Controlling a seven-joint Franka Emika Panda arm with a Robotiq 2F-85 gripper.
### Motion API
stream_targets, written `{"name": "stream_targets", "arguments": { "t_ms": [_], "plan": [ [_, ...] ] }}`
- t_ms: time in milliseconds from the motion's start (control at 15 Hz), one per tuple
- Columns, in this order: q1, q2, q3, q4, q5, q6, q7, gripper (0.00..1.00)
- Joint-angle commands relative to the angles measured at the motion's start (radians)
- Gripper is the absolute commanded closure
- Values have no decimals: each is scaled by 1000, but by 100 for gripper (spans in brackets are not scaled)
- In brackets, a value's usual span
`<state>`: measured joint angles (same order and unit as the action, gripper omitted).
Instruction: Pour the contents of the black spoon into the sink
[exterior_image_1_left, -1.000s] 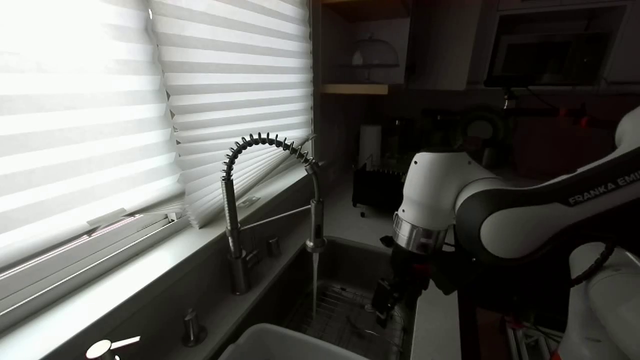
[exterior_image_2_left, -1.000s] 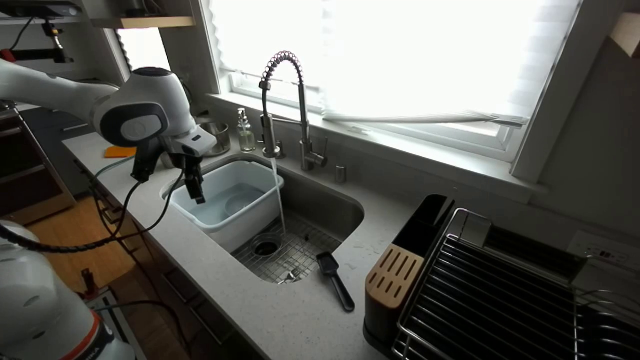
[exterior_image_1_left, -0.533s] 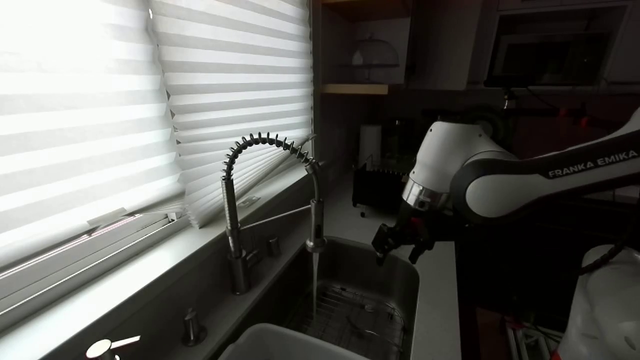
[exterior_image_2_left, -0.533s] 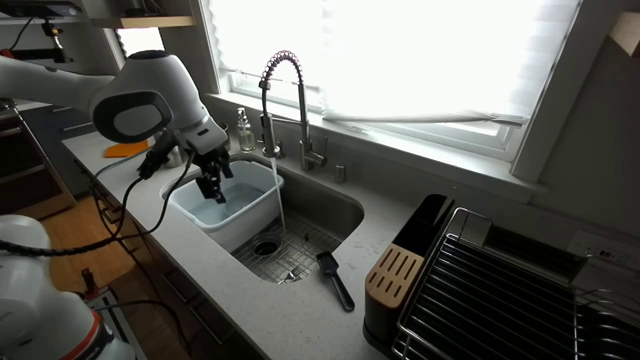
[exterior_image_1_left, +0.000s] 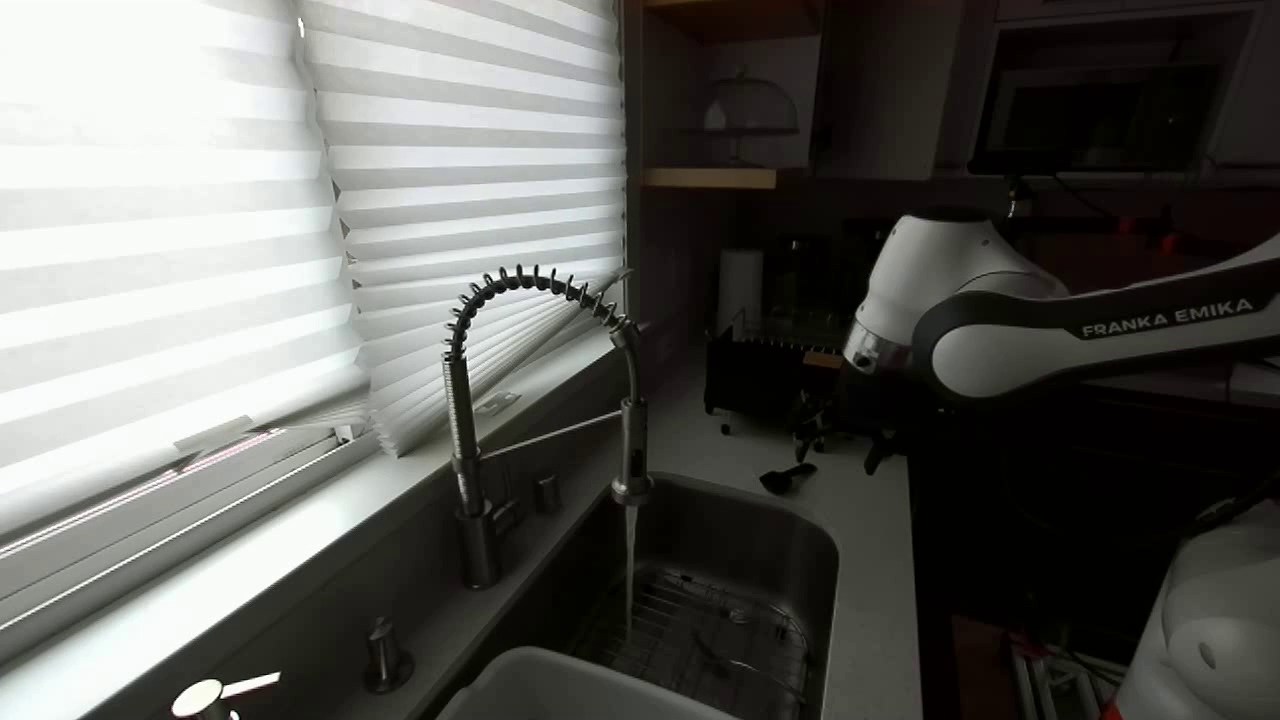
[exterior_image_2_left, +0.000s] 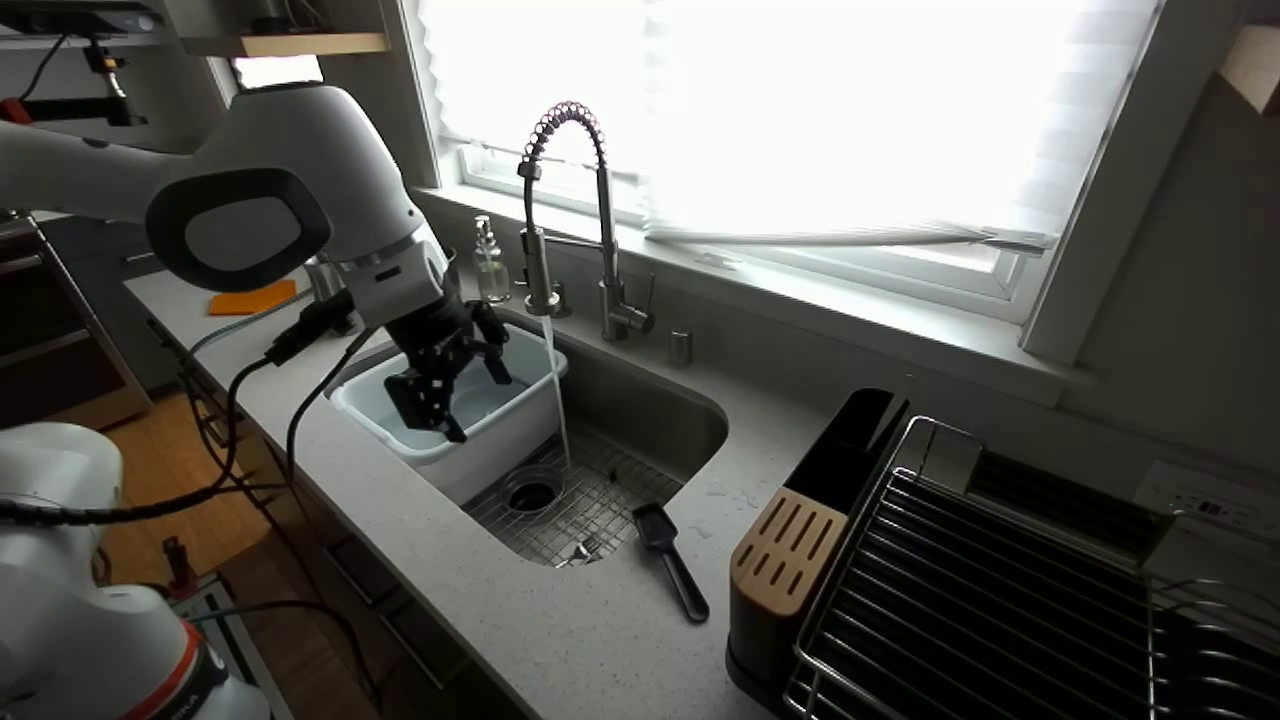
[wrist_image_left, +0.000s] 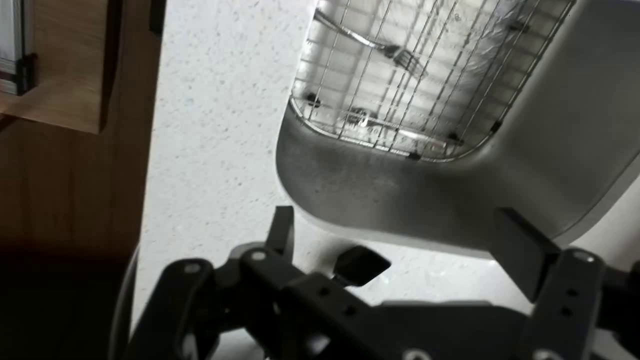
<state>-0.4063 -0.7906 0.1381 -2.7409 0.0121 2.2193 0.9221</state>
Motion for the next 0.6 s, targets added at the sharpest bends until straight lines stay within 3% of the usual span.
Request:
{"name": "stream_targets", "arguments": {
  "t_ms": [0, 533],
  "plan": [
    [3, -9, -26, 6, -40, -15, 35, 0],
    [-15, -24, -28, 9, -53, -27, 58, 0]
  ]
}}
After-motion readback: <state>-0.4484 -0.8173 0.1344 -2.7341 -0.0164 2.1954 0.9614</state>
